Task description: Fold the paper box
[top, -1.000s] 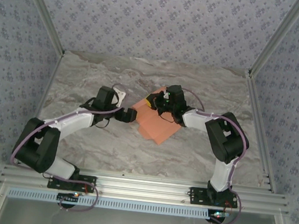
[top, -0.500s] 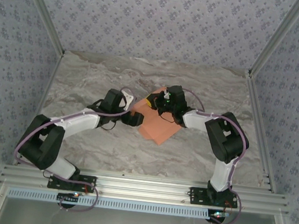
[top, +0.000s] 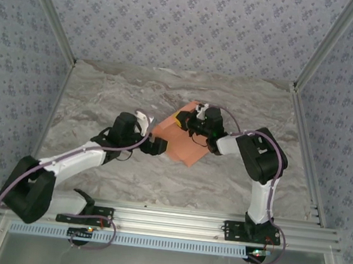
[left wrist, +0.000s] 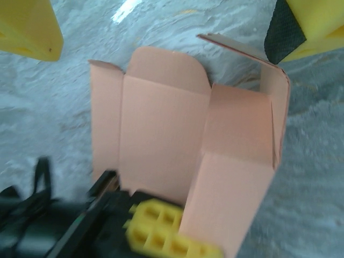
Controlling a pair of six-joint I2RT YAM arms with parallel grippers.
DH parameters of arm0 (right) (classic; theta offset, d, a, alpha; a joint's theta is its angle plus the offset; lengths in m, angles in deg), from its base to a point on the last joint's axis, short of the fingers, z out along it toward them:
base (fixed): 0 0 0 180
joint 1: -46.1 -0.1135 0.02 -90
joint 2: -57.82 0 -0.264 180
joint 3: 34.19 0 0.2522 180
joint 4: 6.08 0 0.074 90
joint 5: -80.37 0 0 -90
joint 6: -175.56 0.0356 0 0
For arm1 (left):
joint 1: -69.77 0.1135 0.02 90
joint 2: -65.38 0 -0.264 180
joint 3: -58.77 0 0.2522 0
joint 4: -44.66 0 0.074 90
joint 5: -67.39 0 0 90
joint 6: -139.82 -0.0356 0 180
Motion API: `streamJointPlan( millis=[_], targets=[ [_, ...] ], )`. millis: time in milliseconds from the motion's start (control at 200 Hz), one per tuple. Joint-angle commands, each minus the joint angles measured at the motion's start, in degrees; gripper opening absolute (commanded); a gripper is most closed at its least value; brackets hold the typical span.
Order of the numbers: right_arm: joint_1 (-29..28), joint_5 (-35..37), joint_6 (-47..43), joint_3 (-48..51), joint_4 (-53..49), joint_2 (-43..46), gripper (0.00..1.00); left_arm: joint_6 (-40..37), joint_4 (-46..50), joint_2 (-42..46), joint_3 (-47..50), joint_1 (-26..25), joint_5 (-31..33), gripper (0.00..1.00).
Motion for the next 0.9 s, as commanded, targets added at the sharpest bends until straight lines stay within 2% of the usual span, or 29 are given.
streamJointPlan(
  millis=[0, 75, 215, 335, 410, 490, 540, 620, 735, 789, 854, 894],
  targets=[
    [0.3, -1.6, -3.4, 1.0, 3.0, -1.0, 0.00, 1.5, -2.5, 5.0, 1.1, -0.2, 1.9, 0.99],
    [0.4, -1.9, -3.7, 1.3, 2.9, -1.3, 0.00, 2.0, -2.9, 7.8, 3.8, 0.0, 7.2, 0.99],
    [0.5, -2.7, -3.1, 1.7, 4.3, -2.6, 0.00, 3.3, -0.1, 9.0, 7.2, 0.1, 22.3, 0.99],
    [0.6, -3.0, -1.8, 1.8, 5.8, -3.8, 0.00, 3.7, -1.0, 5.1, 8.6, 0.1, 28.4, 0.99],
    [0.8, -3.4, -0.7, 1.7, 7.1, -4.5, 0.00, 6.0, -5.9, 3.4, 10.8, 0.1, 27.6, 0.99],
    [1.1, -3.8, 0.1, 1.9, 7.7, -4.7, 0.00, 5.8, -18.5, 3.3, 16.1, 0.1, 21.0, 0.99],
    [1.4, -3.9, 0.5, 2.0, 8.1, -4.6, 0.00, 6.1, -24.8, 3.5, 18.8, 0.0, 19.6, 0.99],
    [1.8, -4.3, 0.9, 2.2, 8.4, -4.7, 0.00, 3.9, -28.7, 4.6, 20.9, 0.1, 18.0, 0.99],
    [2.2, -5.0, 1.2, 2.3, 8.6, -4.7, 0.00, 1.0, -23.0, 6.5, 20.2, 0.1, 19.9, 0.99],
    [2.4, -5.3, 1.3, 2.3, 8.7, -4.7, 0.00, 1.6, -17.8, 6.7, 18.9, 0.1, 24.9, 0.99],
    [2.5, -5.4, 1.6, 2.3, 9.0, -4.7, 0.00, 4.1, -10.7, 6.4, 16.8, 0.0, 33.6, 0.99],
    [2.5, -5.5, 1.7, 2.3, 9.0, -4.7, 0.00, 4.1, -9.7, 5.8, 16.6, 0.2, 35.9, 0.99]
  ],
)
